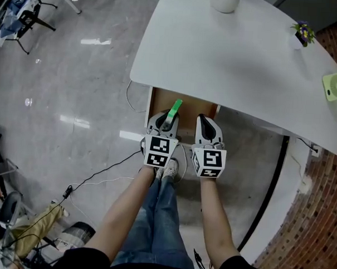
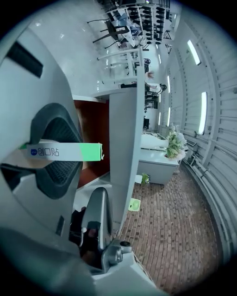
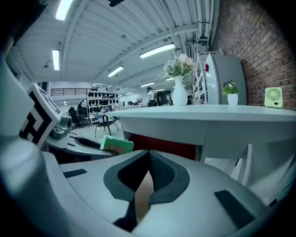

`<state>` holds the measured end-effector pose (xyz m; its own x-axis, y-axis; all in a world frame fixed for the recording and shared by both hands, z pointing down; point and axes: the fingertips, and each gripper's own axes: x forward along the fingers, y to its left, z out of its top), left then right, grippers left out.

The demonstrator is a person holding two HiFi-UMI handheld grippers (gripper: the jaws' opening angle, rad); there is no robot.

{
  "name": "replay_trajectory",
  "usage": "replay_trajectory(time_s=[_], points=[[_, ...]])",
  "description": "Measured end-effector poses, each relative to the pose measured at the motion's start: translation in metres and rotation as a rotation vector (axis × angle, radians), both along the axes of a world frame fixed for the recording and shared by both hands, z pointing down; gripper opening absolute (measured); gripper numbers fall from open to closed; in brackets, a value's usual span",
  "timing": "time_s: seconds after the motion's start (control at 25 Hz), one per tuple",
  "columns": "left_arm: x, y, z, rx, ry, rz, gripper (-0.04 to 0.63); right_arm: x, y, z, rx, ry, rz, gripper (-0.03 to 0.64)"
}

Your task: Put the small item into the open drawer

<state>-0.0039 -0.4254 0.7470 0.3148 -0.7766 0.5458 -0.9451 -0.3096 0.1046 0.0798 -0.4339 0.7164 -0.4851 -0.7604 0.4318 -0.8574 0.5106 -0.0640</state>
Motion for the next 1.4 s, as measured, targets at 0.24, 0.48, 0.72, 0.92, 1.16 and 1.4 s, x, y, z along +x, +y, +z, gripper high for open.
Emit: replay_trajectory(time_s=[0.24, 0.48, 0.72, 0.92, 1.16, 1.4], points=[[0.011, -0.022, 0.063, -0.12, 0.008, -0.011, 0.094, 0.004, -0.015, 0.036, -0.013, 0.026, 0.001, 0.0], [0.014, -0.035, 0.106, -0.217, 0.027, -0.041, 0.097, 0.007, -0.017, 0.065, -0.048, 0.034, 0.015, 0.0], [0.017, -0.035, 0.124, -0.258, 0.015, -0.009, 0.104, 0.01, -0.021, 0.081, -0.075, 0.026, 0.048, 0.0], [0.018, -0.037, 0.128, -0.286, 0.033, 0.014, 0.186, 0.012, -0.023, 0.082, -0.072, 0.023, 0.066, 0.0], [0.024, -0.035, 0.124, -0.266, 0.053, 0.021, 0.247, 0.02, -0.022, 0.08, -0.068, 0.02, 0.082, 0.001], [0.02, -0.038, 0.111, -0.226, 0.061, 0.01, 0.247, 0.022, -0.023, 0.074, -0.061, 0.012, 0.094, 0.001]])
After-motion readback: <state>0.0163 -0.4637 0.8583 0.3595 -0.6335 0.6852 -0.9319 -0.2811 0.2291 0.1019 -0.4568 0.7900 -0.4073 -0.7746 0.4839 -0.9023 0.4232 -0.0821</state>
